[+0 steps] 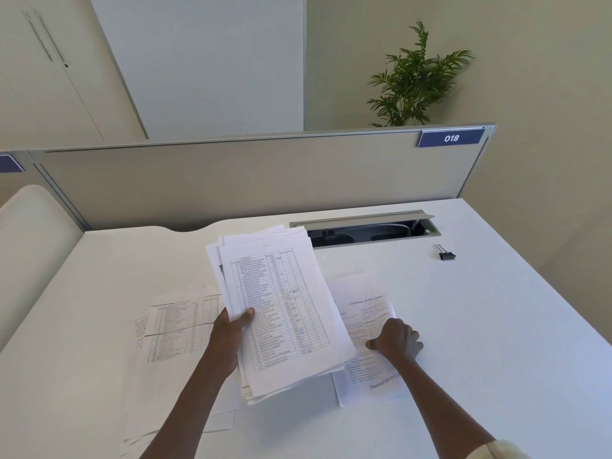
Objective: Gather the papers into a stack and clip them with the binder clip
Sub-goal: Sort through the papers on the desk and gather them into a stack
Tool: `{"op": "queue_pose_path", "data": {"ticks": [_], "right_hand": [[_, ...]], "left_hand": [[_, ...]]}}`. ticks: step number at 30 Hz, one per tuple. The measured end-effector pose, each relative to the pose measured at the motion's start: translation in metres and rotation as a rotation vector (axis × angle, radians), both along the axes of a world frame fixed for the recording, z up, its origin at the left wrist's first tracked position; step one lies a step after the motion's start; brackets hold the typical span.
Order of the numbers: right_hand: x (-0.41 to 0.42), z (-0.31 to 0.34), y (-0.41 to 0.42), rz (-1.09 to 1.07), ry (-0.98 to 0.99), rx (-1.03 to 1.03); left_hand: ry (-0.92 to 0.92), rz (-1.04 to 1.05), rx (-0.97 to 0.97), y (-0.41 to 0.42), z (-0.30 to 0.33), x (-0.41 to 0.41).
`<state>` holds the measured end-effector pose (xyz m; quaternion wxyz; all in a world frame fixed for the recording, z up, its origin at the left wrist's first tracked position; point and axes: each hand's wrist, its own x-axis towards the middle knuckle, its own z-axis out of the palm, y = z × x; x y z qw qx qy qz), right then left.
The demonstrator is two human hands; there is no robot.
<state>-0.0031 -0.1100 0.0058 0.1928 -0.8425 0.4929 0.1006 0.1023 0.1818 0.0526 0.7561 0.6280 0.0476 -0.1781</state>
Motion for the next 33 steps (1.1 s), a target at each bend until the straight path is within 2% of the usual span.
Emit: {"op": "queue_pose_path", "data": {"ticks": [4, 12, 20, 28, 33], "right_hand": [[-0.002, 0.002, 0.001, -0.106, -0.112, 0.091], [-0.006, 0.013, 0.004, -0.191, -0.398, -0.003], [0.0, 0.049, 0.004, -0.125, -0.524, -0.087], [0.007, 0.106, 0.013, -0.043, -0.698, -0.143], [0.01, 0.136, 0.019, 0.009, -0.806, -0.042]], "left_hand": [[0.007, 0.0, 0.004, 0.003, -0.003, 0.002], [0.001, 0.03, 0.091, 0.01, -0.013, 0.014], [0.023, 0.121, 0.188, 0.008, -0.026, 0.022], [0.008, 0.164, 0.184, 0.007, -0.023, 0.022], [-0.012, 0.141, 0.175, 0.001, -0.016, 0.019]]}}
